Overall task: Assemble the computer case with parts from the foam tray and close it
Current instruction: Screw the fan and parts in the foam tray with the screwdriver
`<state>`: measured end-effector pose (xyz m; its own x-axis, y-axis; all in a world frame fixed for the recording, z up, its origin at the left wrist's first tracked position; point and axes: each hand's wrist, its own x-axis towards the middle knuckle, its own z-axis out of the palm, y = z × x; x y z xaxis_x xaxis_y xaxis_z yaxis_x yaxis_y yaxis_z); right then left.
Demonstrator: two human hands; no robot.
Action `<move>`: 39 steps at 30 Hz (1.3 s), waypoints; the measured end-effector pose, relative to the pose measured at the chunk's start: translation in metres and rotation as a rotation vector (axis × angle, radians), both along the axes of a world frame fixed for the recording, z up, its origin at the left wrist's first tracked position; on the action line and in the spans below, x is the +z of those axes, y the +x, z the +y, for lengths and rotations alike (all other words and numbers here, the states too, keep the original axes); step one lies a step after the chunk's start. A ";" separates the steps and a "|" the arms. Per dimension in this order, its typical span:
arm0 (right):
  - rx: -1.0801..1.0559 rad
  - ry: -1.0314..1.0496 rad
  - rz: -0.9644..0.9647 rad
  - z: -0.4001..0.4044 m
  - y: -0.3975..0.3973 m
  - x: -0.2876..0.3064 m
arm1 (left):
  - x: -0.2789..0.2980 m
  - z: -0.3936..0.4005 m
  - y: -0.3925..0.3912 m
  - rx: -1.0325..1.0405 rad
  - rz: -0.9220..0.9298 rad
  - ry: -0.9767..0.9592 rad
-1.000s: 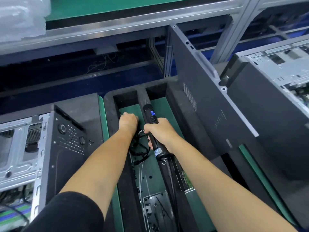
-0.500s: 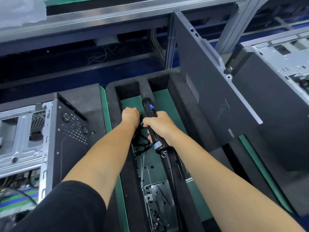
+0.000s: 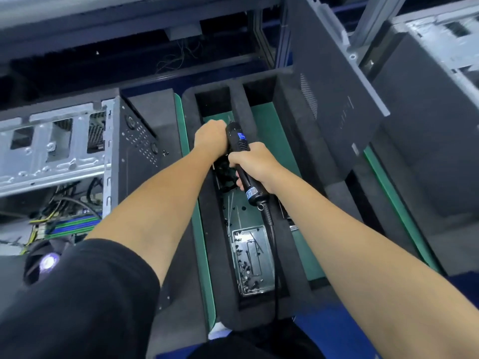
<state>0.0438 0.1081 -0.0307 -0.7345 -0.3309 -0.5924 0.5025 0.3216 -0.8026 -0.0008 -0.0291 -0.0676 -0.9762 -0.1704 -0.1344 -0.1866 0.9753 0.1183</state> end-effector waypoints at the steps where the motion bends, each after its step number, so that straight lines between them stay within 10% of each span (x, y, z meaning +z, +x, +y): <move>1: 0.003 -0.006 0.007 0.001 0.006 0.000 | 0.004 0.003 0.007 0.033 0.034 0.014; 10: 0.050 -0.033 0.092 0.024 0.049 0.008 | 0.015 0.038 0.075 0.092 0.218 -0.051; 16: 0.088 0.047 0.148 0.047 0.069 -0.001 | 0.015 0.063 0.116 -0.150 -0.006 -0.119; 25: 0.188 0.147 0.204 0.064 0.086 -0.019 | 0.009 0.077 0.164 -0.182 -0.390 0.537; 39: 0.357 0.188 0.207 0.064 0.099 -0.031 | -0.017 0.085 0.183 -0.643 -0.634 -0.291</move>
